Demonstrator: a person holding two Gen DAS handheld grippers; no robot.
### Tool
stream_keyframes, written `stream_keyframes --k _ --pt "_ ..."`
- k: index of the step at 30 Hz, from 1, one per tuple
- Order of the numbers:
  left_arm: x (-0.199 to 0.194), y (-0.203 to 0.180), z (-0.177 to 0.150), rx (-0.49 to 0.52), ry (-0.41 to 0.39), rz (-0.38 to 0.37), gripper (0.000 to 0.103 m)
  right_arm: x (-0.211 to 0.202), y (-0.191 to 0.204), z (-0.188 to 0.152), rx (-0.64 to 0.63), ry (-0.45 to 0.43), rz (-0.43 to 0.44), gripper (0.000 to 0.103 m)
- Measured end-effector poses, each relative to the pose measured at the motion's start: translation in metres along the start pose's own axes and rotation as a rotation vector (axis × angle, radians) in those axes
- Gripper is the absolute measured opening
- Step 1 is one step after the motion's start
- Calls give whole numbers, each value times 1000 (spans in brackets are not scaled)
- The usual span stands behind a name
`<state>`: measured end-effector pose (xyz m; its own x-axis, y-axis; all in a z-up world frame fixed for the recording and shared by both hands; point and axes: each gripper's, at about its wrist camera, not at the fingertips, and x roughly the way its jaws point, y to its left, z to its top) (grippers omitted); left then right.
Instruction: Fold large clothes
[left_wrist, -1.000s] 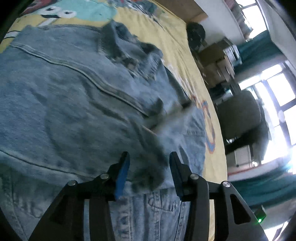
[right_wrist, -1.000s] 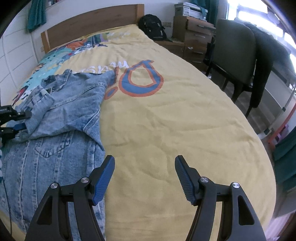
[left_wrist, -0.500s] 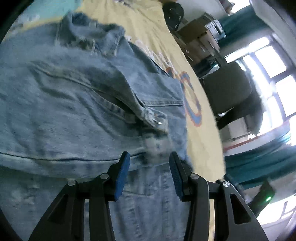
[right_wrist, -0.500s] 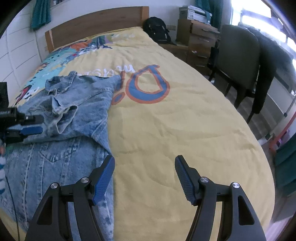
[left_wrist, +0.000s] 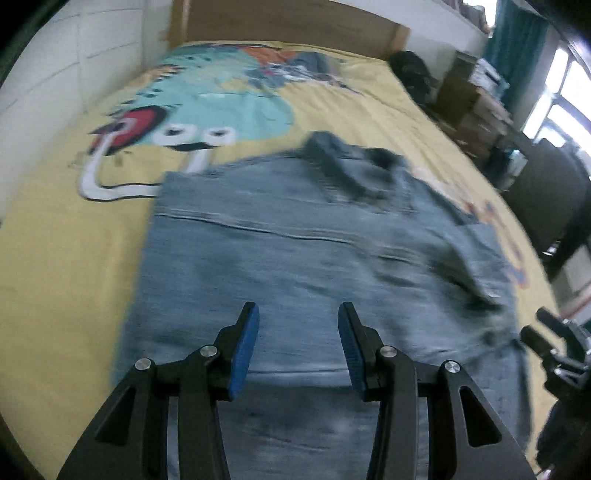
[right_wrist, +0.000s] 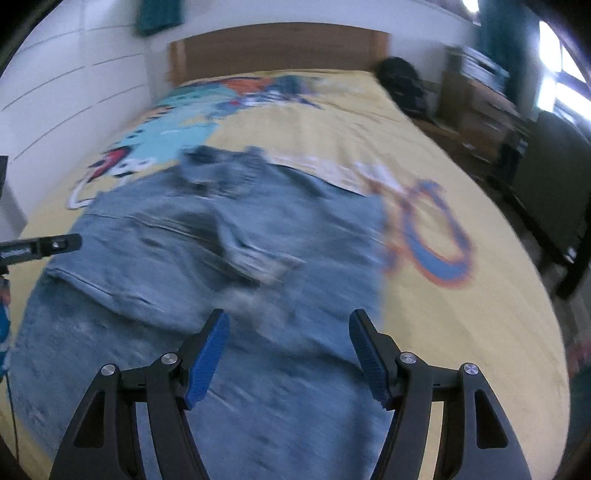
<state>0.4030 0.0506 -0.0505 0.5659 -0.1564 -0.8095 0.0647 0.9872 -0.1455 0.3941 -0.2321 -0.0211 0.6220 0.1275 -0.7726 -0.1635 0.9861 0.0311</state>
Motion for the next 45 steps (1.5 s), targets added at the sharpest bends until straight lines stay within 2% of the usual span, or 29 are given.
stream_keyframes --k 4,8,11,14,16,18,20,24,28,31,35,37,39,42,45 --pt "19 31 -14 -34 27 42 39 33 49 20 -66 10 63 69" --pt "38 45 -36 -57 62 16 39 69 83 22 -120 68 99 69" --pt "34 48 -44 -54 40 0 39 92 88 14 -152 121 77 69" --pt "28 51 -46 -26 50 -17 39 98 69 6 -128 130 48 71" --pt "21 50 -43 -26 55 -29 39 95 54 4 -121 137 37 70" --pt "12 48 -36 -20 27 -19 39 89 50 6 -141 146 47 69" --pt "8 43 -25 -3 3 -9 39 80 58 13 -187 127 40 71" --pt "19 32 1 18 -16 13 39 72 83 38 -218 64 87 71" --pt "44 18 21 37 3 12 39 92 116 62 -252 39 106 71" --pt "64 18 22 28 20 19 40 113 130 70 -251 63 134 71" --pt "76 29 15 5 37 3 42 140 124 61 -274 138 100 71" --pt "73 32 11 28 38 -5 50 143 109 56 -259 152 109 73" --pt "67 37 9 21 46 9 58 138 94 51 -252 161 87 73" --pt "51 41 4 -21 25 27 59 122 83 46 -236 160 61 73" --pt "42 36 -6 -38 20 26 59 101 86 34 -248 145 89 75"
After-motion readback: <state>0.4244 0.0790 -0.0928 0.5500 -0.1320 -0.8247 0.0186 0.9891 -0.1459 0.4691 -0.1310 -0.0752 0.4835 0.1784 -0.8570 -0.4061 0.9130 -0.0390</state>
